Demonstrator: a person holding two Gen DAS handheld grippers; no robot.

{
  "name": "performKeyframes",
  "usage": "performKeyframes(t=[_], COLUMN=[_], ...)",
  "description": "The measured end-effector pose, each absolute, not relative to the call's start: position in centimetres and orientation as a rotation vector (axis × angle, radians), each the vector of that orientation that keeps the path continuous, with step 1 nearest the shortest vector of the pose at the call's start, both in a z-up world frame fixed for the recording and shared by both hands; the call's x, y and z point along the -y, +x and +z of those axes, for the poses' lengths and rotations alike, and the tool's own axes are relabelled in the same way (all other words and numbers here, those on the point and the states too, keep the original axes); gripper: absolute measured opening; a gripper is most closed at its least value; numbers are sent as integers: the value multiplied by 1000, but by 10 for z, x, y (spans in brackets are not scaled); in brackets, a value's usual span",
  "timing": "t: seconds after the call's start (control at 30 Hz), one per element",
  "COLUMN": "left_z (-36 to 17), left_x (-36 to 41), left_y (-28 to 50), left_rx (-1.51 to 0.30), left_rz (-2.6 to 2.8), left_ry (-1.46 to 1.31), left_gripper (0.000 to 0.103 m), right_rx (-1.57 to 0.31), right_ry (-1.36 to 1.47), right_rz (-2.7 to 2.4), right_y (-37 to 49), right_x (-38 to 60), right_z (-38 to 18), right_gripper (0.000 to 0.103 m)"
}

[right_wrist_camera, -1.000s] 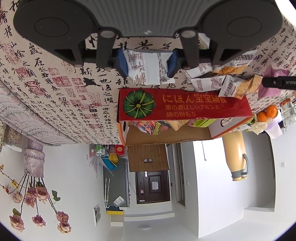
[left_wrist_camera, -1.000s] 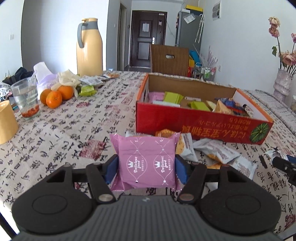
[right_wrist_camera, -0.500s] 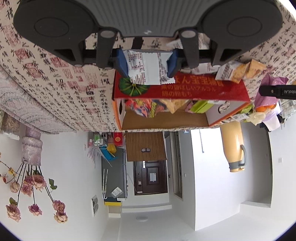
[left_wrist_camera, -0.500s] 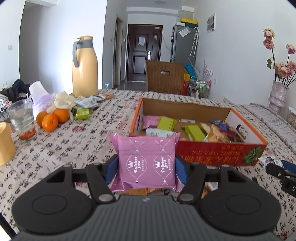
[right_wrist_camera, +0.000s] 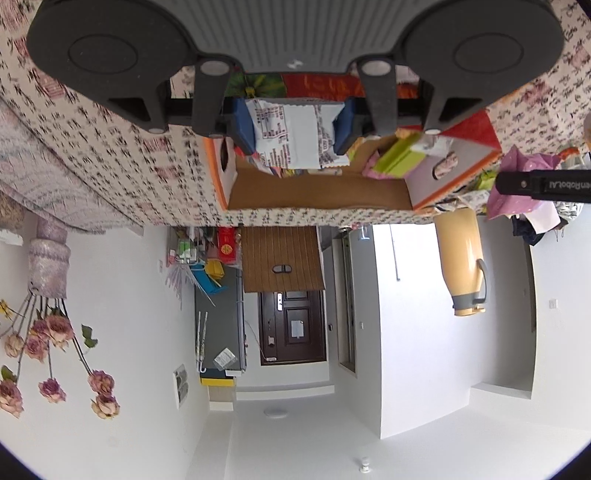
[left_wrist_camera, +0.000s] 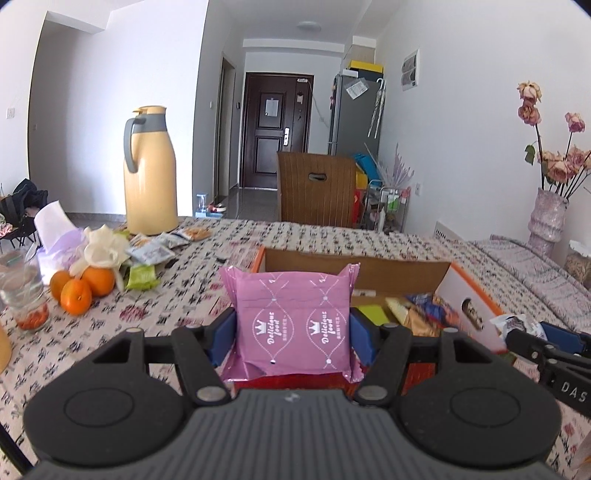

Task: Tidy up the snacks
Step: 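Carry the white and pink packets over the box and open both tools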

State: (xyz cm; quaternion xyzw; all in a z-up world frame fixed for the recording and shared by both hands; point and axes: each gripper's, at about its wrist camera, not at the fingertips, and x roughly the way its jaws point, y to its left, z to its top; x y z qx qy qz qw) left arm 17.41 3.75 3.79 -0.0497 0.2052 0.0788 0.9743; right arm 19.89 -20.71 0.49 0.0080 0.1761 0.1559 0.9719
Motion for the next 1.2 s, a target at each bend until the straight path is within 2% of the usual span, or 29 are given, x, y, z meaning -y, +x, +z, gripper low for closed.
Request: performKeyframes(t=[0.5, 0.87, 1.2], left_z=[50, 17, 7], left_x=[-35, -42, -52], left_y=[241, 282, 280], left_rx=[-385, -440, -442], left_rz=[141, 131, 122], left_ry=[-108, -131, -163], left_gripper=[64, 64, 65], right_rx=[-317, -361, -387], right_ry=[14, 24, 9], right_rz=[368, 379, 364], right_y=[268, 304, 306], right_x=[172, 161, 159], right_z=[23, -1, -14], right_gripper=[45, 45, 46])
